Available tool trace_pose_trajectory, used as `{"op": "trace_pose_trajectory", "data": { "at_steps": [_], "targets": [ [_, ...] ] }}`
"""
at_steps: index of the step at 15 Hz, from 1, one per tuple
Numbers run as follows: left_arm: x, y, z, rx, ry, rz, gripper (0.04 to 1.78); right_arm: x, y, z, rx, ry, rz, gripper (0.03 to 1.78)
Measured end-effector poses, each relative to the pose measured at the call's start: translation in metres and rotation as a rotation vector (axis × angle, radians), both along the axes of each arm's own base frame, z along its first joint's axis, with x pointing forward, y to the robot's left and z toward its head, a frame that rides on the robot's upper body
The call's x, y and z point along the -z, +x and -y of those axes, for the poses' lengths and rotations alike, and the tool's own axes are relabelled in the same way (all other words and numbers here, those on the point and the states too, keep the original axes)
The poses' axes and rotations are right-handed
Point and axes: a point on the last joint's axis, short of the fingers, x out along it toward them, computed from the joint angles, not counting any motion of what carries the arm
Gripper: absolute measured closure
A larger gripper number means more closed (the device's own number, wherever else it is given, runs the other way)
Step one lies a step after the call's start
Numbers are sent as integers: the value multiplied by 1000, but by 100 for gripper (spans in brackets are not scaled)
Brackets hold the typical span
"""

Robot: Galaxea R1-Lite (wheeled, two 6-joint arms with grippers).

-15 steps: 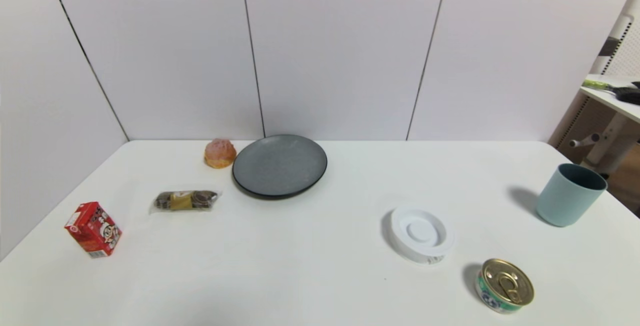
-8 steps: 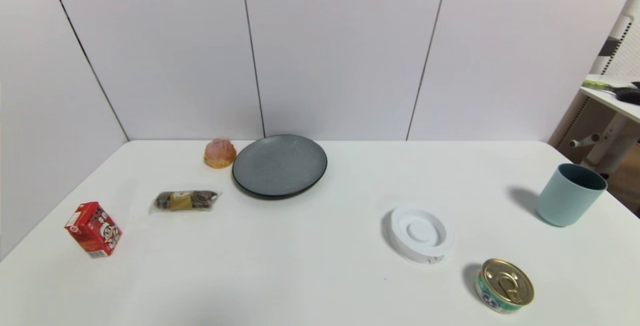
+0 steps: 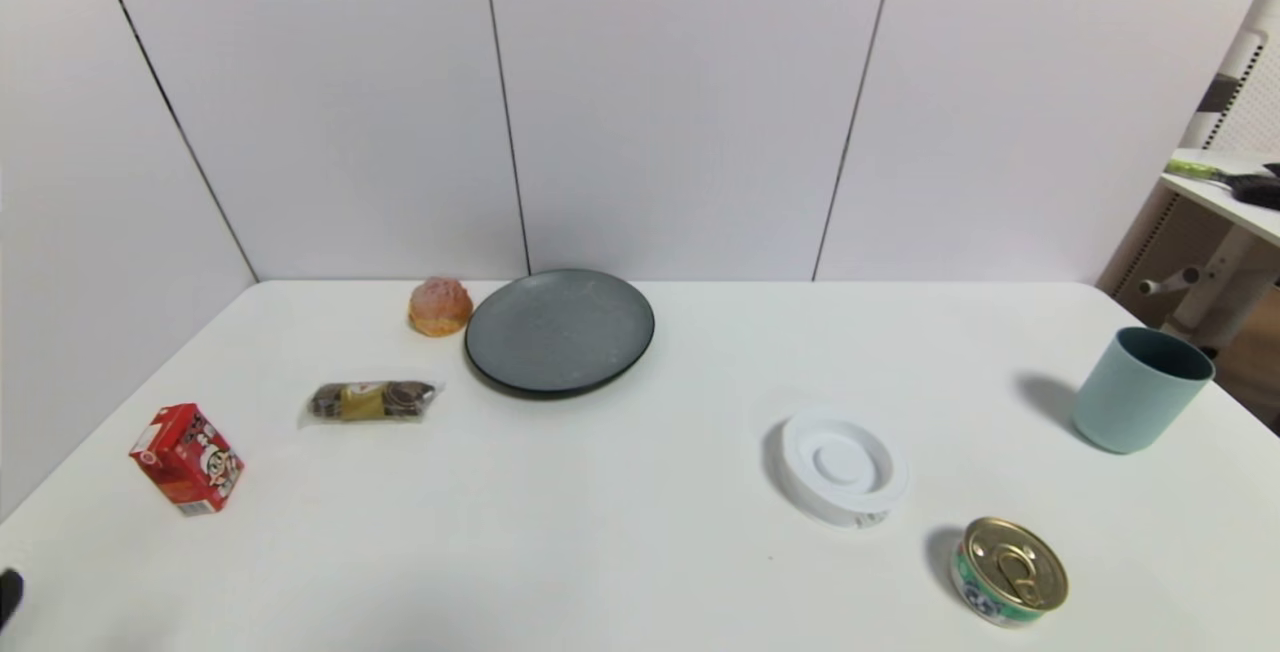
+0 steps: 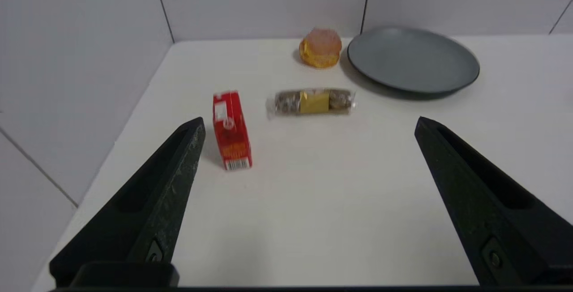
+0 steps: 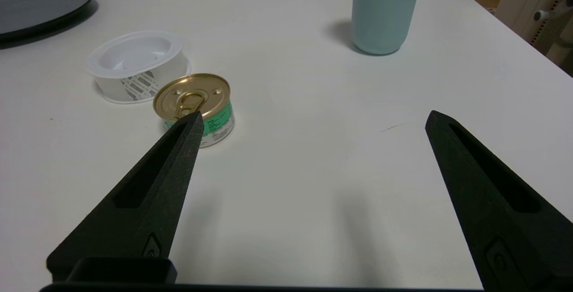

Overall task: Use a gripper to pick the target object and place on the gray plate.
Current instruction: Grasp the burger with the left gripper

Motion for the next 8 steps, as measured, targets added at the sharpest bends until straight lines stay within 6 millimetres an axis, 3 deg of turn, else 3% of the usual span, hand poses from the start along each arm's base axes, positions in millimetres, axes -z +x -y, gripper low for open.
{"op": "trace_pose_trajectory", "data": {
  "at_steps": [4,6,8],
  "targets": [
    [-88,45,1,6,19,20,13,0,0,0,0,0,0,10],
    [-125,82,2,7,43,17,13,0,0,0,0,0,0,10],
    [-150,127,3,10,67,-2,13,0,0,0,0,0,0,10]
  ]
}}
